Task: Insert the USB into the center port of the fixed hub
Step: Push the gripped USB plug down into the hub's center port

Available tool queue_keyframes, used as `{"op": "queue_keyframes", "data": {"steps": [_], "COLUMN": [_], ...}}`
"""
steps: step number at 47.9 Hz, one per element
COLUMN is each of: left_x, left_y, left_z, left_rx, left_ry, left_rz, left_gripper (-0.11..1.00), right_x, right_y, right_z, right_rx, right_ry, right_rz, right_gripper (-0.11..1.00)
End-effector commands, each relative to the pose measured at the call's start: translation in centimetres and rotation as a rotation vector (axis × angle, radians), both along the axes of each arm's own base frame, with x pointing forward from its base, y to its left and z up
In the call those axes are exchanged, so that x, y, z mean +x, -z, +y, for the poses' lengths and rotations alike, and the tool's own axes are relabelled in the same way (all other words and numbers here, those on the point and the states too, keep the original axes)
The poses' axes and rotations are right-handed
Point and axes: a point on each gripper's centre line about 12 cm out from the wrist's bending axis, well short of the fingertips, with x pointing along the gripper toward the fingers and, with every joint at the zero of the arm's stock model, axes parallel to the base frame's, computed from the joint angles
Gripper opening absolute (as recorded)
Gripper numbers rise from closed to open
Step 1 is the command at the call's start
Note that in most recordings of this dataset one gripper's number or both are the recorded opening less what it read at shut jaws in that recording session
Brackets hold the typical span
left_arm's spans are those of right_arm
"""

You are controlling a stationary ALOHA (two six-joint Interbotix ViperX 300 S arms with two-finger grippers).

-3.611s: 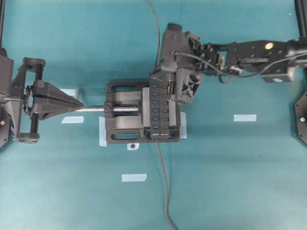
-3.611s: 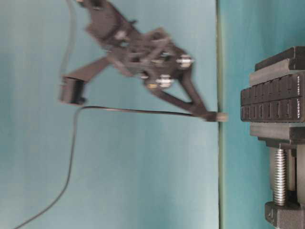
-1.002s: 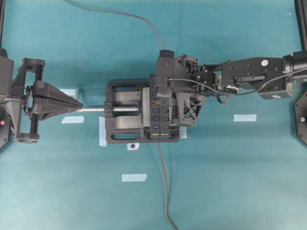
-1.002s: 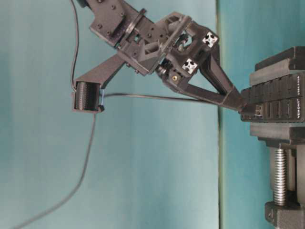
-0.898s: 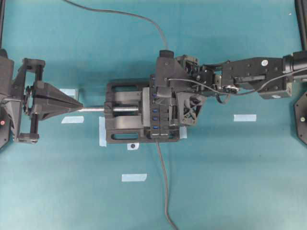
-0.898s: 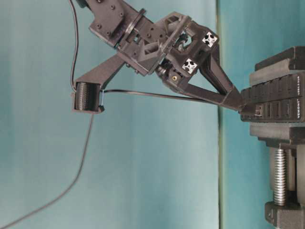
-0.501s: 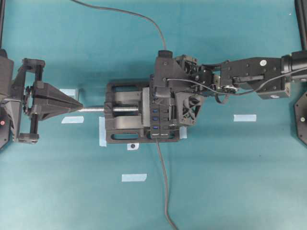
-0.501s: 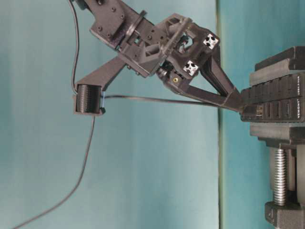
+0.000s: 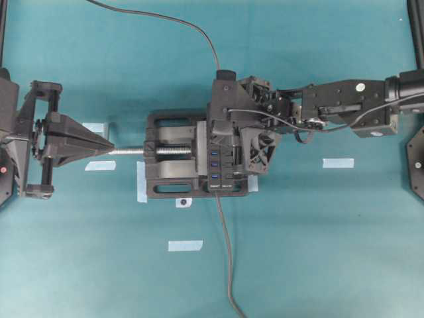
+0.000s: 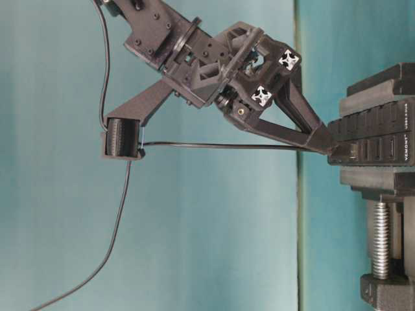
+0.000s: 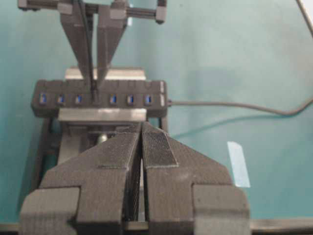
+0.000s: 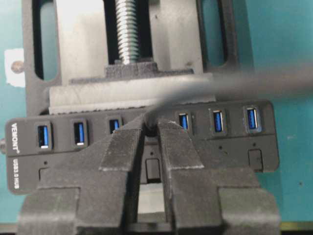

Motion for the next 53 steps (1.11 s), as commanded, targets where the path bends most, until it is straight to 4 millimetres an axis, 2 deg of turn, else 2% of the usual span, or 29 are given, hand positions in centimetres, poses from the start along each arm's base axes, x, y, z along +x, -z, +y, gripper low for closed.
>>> {"op": "queue_keyframes", "data": {"steps": [1, 35, 53], "left_x": [0.2, 0.2, 0.2], "left_y": [-0.6, -0.7, -0.7], "left_z": [0.0, 0.0, 0.0], "left_rx": [-0.002, -0.002, -0.002], "left_ry": [0.0, 0.0, 0.001], "left_rz": [-0.025, -0.028, -0.028], "left_gripper": [0.0, 0.0, 0.0], "right_x": [0.2, 0.1, -0.1], "right_y": [-0.5, 0.0, 1.5], "right_z": [0.1, 0.3, 0.8], "right_rx": [-0.004, 0.0, 0.007], "right_ry": [-0.006, -0.009, -0.021], "right_rz": [-0.007, 0.012, 0.07], "right_gripper": [0.12, 0.12, 0.12]}}
